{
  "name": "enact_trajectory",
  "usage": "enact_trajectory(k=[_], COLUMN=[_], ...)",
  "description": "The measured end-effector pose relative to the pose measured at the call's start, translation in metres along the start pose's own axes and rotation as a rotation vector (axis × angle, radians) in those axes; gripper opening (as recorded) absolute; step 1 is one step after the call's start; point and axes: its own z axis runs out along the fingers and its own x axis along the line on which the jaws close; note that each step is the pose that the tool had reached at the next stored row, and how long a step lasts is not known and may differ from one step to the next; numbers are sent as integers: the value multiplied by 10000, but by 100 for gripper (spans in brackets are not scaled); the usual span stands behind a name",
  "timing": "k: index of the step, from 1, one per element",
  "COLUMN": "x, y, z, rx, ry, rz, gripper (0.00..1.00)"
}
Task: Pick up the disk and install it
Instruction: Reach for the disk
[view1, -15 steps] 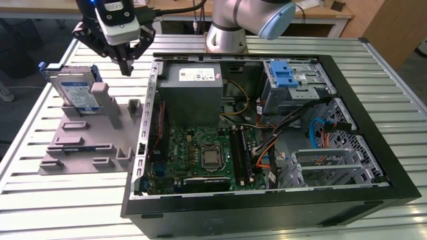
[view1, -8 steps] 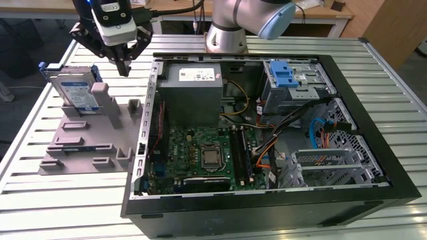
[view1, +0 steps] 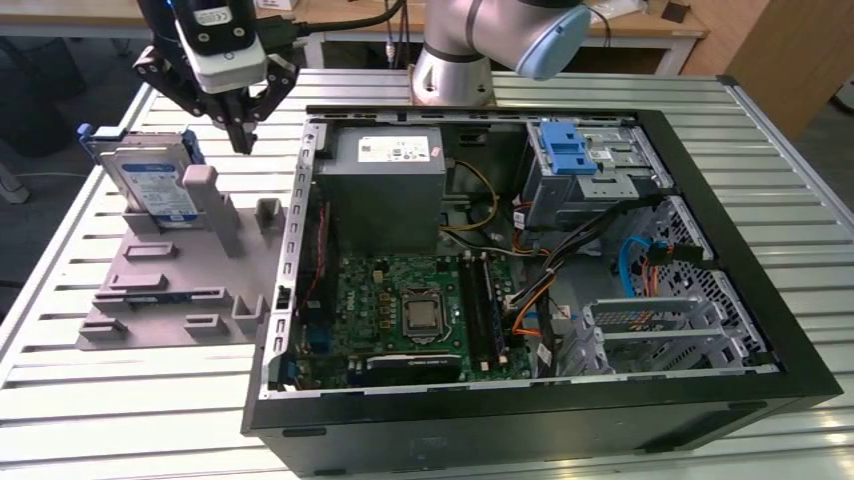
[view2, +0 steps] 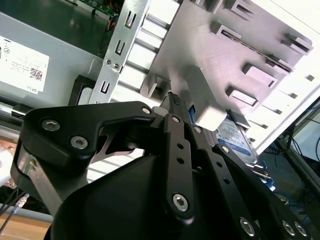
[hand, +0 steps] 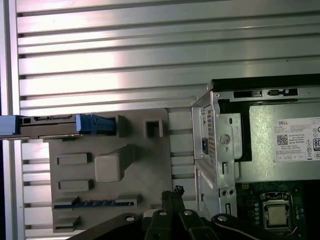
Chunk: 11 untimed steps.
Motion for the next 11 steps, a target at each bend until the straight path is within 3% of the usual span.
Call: enact_trajectory(k=[11], x=[64], y=[-5], z=[17], rx=[2], ry=[37], rz=[2], gripper=[11])
